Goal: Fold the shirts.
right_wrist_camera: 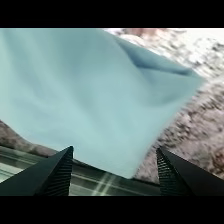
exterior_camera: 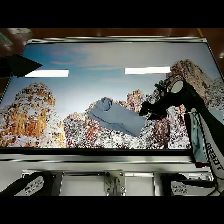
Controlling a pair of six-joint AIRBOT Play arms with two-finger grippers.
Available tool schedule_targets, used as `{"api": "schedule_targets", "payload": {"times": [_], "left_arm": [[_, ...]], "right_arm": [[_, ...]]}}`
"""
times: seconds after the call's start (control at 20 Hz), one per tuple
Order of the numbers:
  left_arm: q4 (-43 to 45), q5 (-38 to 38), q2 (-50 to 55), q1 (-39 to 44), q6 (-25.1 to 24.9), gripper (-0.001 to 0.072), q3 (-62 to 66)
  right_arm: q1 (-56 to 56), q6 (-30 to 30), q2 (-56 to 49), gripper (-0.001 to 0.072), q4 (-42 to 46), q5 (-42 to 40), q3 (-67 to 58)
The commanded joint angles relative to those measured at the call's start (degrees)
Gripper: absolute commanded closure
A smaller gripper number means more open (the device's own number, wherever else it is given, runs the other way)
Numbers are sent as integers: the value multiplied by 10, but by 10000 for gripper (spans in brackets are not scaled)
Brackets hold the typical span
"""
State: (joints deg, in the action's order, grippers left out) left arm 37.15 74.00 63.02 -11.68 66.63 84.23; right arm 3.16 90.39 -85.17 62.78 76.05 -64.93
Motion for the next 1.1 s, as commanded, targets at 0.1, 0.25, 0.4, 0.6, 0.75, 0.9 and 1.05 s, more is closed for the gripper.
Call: {"api": "schedule_targets", "payload": {"times": [0.1,0.25,0.4,0.6,0.75,0.9,1.05], "left_arm": [[6,4,-2,-1,1,672,0],[6,4,-1,-1,1,672,0],[6,4,-1,-1,11,671,0],[6,5,-1,-1,21,672,0],[6,4,-1,-1,20,671,0],[6,4,0,-1,20,671,0],[6,4,1,-1,20,671,0]], "right_arm": [[-43,-44,10,77,-109,-134,162],[-40,-71,-18,77,-193,-197,178],[-33,-92,-51,79,-235,-193,178],[-20,-186,-48,648,-315,-190,165],[-73,-249,10,647,-348,-146,95],[-183,-203,98,648,-296,-95,-11],[-320,-87,168,648,-238,-74,-74]]}}
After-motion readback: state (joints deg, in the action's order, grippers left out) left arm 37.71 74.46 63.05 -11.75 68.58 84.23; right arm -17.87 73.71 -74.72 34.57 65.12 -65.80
